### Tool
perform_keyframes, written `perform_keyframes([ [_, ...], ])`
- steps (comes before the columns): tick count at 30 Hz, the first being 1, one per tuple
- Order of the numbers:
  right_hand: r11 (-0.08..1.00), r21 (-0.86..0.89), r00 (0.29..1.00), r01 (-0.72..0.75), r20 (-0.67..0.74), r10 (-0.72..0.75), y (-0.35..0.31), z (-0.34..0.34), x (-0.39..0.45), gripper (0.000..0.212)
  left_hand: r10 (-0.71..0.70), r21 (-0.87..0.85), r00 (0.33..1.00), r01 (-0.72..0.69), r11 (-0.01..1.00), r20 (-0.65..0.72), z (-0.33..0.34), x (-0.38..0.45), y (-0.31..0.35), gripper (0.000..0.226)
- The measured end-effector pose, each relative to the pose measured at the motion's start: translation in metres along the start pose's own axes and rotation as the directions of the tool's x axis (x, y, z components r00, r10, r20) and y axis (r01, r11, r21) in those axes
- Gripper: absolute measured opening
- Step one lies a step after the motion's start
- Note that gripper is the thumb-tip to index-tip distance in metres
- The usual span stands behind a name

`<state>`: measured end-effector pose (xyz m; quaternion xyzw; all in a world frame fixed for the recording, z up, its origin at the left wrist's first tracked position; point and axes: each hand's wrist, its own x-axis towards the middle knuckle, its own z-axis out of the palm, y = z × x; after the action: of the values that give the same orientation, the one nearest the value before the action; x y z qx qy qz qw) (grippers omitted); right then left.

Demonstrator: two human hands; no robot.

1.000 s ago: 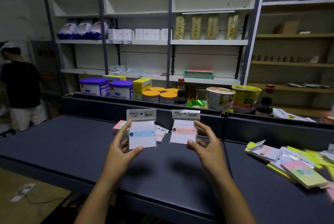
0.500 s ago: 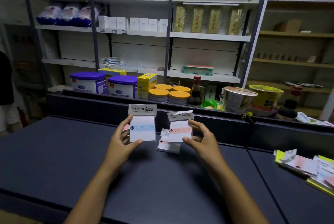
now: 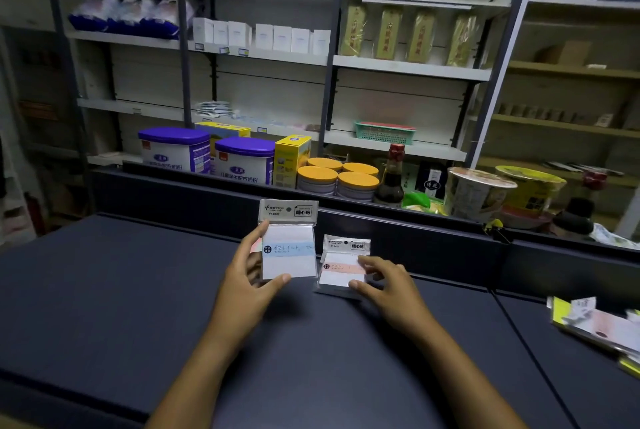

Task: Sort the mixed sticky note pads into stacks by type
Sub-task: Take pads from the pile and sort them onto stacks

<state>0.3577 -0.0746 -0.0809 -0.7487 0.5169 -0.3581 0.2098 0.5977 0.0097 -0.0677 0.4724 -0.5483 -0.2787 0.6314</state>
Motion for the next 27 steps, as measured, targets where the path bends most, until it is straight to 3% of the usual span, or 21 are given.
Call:
perform_keyframes([
  [5, 0.994, -0.107, 0.996, -0.023, 0.082, 0.032, 0.005, 0.003, -0.001, 0.047, -0.018, -0.001, 0.999, 0.018, 1.0, 0.027, 0.001, 0.0, -0.002, 0.081],
  [10, 0.993, -0.117, 0.999, -0.011, 0.05, 0.017, 0.006, -0.014, -0.007, 0.04, -0.034, 0.014, 0.995, 0.033, 0.999, 0.097, 0.011, -0.001, 0.0, 0.081],
  [13, 0.94, -0.34, 1.0, 0.015, 0.031, -0.005, 0.014, -0.041, -0.015, 0.047, -0.049, 0.037, 0.984, 0.043, 0.998, 0.171, 0.024, 0.002, 0.006, 0.08],
  [19, 0.785, -0.619, 0.998, -0.042, 0.011, 0.062, 0.029, -0.094, -0.038, 0.055, -0.055, 0.192, 0.934, -0.015, 0.981, 0.352, 0.083, 0.017, 0.021, 0.079],
  [27, 0.732, -0.675, 0.994, -0.096, -0.032, 0.101, 0.041, -0.128, -0.055, 0.055, -0.176, 0.39, 0.874, -0.018, 0.92, 0.454, 0.166, 0.019, 0.02, 0.08],
])
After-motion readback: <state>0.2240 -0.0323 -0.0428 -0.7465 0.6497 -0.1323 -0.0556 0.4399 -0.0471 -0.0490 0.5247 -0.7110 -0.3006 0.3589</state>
